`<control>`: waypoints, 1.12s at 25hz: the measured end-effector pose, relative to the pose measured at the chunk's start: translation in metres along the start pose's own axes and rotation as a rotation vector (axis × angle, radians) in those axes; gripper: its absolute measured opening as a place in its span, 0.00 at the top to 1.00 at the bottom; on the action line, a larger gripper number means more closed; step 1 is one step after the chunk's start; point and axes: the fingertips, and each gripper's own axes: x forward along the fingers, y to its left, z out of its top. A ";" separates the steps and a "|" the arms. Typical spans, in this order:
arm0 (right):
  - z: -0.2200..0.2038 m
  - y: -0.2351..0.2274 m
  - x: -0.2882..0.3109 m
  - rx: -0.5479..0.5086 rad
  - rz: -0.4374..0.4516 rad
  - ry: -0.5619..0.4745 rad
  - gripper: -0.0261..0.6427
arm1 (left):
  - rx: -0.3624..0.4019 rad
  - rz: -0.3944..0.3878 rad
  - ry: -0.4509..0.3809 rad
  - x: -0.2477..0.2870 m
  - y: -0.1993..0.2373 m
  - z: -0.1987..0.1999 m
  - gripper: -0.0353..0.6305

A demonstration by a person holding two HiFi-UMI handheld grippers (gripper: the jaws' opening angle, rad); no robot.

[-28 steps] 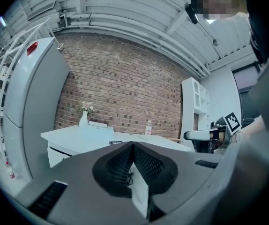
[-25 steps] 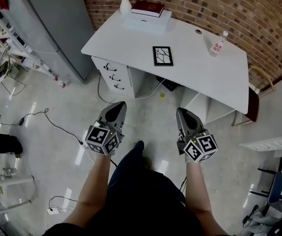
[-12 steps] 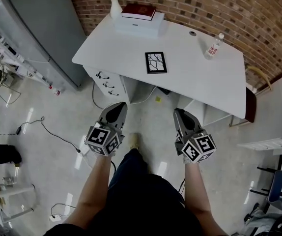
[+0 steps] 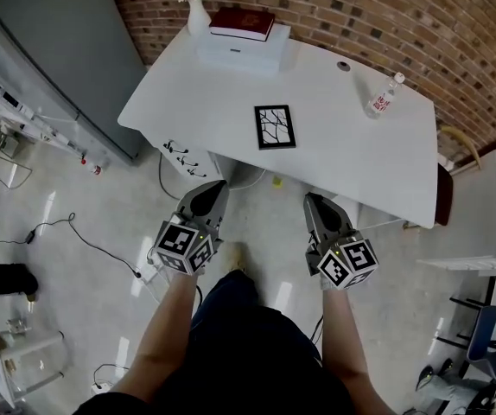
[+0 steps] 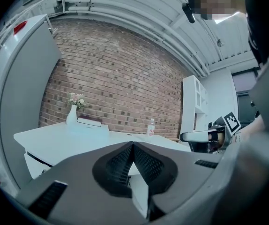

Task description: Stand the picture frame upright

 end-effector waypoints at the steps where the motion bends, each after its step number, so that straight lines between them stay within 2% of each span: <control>1: 0.000 -0.003 0.007 0.002 -0.003 0.003 0.96 | -0.001 -0.003 0.004 0.006 0.006 0.000 0.95; 15: 0.004 -0.047 0.100 0.031 -0.067 0.034 0.96 | -0.011 -0.086 0.053 0.097 0.073 0.008 0.95; 22: -0.002 -0.058 0.129 0.034 -0.084 0.062 0.96 | -0.013 -0.139 0.070 0.124 0.090 0.004 0.95; 28: -0.009 -0.061 0.152 0.022 -0.060 0.107 0.96 | -0.030 -0.146 0.082 0.135 0.096 -0.002 0.95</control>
